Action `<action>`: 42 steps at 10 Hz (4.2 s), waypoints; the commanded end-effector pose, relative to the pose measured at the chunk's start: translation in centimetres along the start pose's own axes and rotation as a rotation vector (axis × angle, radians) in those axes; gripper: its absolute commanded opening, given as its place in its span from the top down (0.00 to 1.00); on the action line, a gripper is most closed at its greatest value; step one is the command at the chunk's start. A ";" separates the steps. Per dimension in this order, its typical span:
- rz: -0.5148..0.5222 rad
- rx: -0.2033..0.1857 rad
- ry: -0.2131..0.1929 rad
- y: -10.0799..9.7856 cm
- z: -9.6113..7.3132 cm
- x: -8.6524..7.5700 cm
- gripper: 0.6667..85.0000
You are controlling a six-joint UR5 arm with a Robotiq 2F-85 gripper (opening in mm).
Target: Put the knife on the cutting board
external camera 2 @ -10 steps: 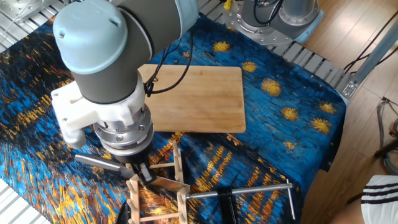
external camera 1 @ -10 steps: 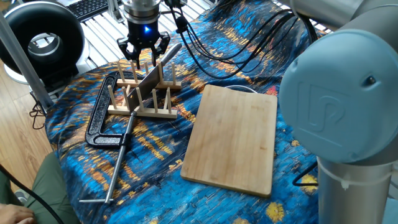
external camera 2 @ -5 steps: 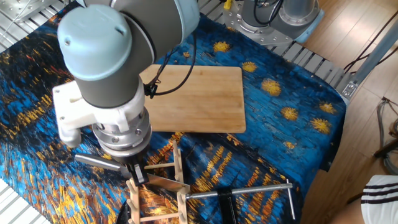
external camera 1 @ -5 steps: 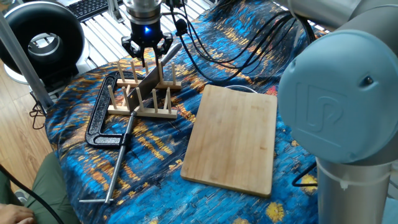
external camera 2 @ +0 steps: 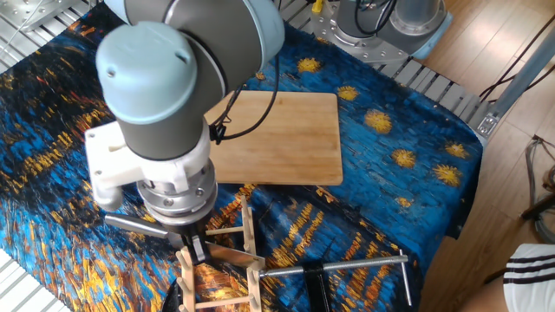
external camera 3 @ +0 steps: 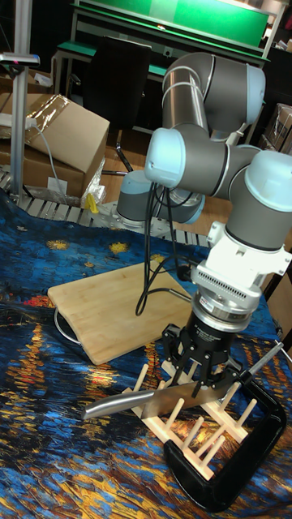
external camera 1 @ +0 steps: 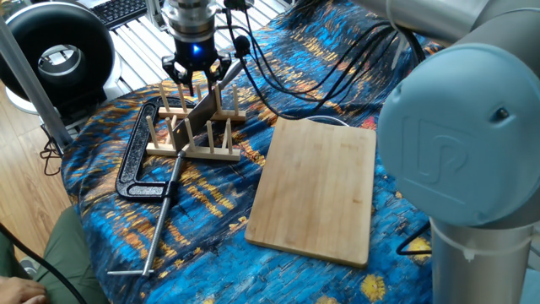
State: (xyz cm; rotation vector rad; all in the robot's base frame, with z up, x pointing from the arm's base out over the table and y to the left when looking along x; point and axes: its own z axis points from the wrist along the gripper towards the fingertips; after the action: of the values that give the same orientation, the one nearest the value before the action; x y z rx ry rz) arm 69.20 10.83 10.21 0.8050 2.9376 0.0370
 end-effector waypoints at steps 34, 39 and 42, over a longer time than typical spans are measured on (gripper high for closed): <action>-0.006 0.031 0.074 0.0 -5.4 0.6 1.00; -0.105 0.058 0.091 -1.3 -9.3 2.4 1.00; -0.171 0.055 0.059 -1.9 -11.0 2.5 1.00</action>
State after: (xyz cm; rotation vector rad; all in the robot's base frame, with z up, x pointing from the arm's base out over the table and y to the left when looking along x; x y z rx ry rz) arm 66.13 10.66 19.05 0.6591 3.0482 -0.0291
